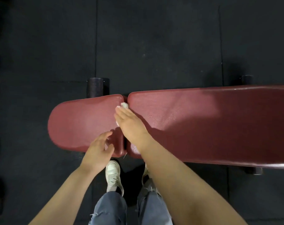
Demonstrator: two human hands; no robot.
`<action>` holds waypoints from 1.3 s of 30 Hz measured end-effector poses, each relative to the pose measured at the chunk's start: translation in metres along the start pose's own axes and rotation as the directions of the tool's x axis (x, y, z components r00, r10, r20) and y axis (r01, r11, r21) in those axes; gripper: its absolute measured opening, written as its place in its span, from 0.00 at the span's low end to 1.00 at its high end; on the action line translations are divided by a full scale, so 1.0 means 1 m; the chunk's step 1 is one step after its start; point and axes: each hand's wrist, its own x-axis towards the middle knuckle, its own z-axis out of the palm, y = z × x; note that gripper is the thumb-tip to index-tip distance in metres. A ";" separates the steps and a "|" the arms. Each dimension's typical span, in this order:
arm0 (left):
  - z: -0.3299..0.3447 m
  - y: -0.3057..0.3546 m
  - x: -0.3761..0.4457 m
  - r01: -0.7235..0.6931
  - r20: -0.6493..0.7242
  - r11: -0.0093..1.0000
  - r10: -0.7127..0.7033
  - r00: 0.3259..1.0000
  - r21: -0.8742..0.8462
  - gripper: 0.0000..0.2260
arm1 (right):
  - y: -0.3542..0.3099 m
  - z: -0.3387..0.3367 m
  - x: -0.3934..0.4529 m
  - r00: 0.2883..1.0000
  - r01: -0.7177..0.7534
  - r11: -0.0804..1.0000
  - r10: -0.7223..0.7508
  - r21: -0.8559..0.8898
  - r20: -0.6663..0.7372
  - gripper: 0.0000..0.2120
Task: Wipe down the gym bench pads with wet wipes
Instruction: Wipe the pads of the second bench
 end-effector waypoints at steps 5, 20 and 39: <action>0.001 -0.003 -0.001 -0.022 0.016 1.000 0.022 1.000 0.001 0.23 | 0.097 -0.033 -0.061 0.988 -0.002 0.995 -0.014 -0.101 -0.152 0.22; 0.011 0.001 -0.005 -0.057 0.052 0.998 0.056 0.997 0.017 0.22 | 0.006 0.014 -0.047 0.966 0.086 0.980 -0.037 -0.182 0.255 0.19; 0.009 -0.009 -0.022 0.010 0.042 1.000 -0.009 0.999 -0.028 0.22 | 0.002 0.030 -0.111 0.996 0.047 0.991 -0.056 0.123 0.068 0.28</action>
